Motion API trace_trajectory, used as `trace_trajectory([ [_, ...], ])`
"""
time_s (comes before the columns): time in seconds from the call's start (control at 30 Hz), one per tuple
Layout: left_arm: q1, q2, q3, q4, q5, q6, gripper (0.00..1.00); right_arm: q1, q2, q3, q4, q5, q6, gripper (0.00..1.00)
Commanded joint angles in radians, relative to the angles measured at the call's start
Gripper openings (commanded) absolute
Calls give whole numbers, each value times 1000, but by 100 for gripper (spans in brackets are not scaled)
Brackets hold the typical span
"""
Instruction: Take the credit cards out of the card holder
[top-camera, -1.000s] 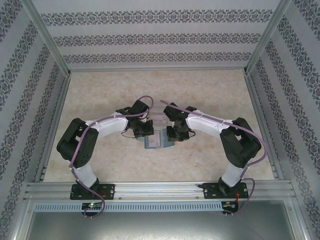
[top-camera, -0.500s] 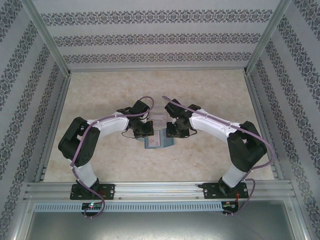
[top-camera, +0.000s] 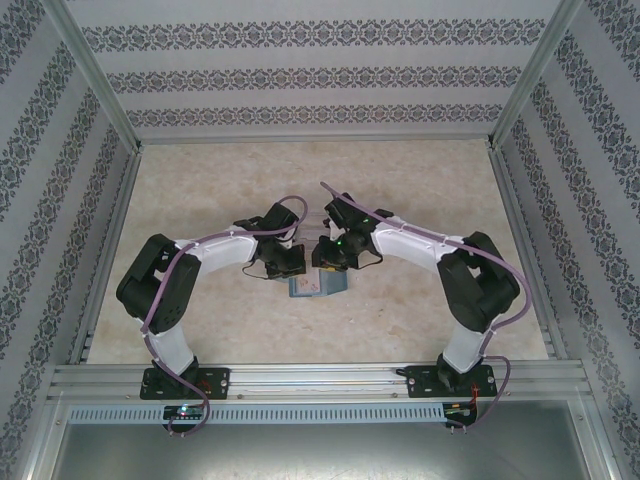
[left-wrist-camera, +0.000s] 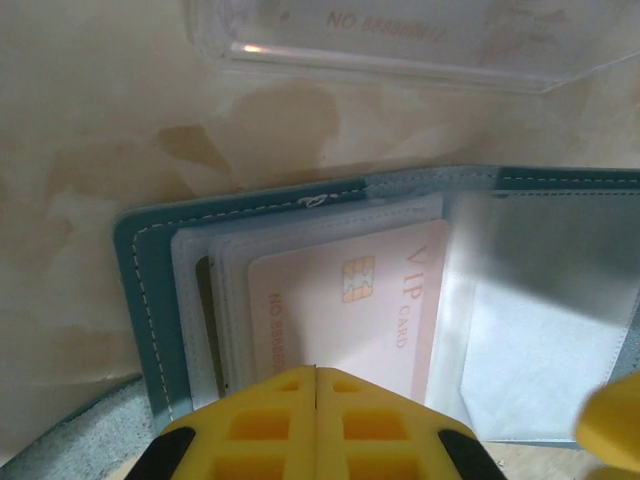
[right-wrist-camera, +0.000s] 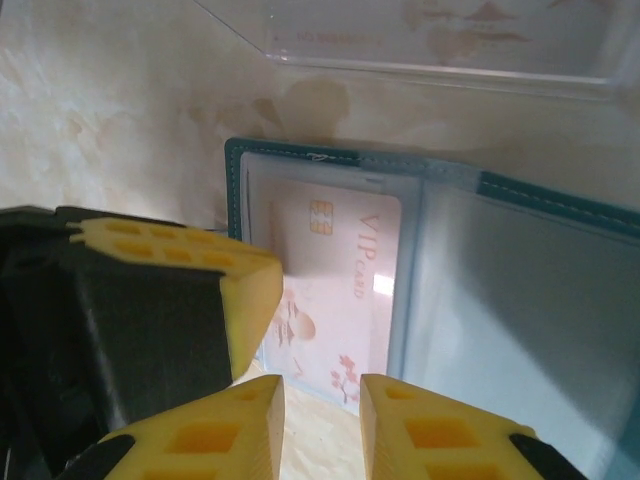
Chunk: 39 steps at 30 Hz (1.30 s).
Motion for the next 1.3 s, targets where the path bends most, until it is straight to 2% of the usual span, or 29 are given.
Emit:
trace_trajectory([
  [0.0,-13,-5,-11,-24,-17,-3,2,-10,35,-3,65,-60,23,25],
  [0.83,-13,-2,-2,-42,-20,0,2,-17,139,-29,102,-58,16,23],
  [1.27,-14,-8,-2,-42,-20,1,2,-15,115,-25,24,42,-16,23],
])
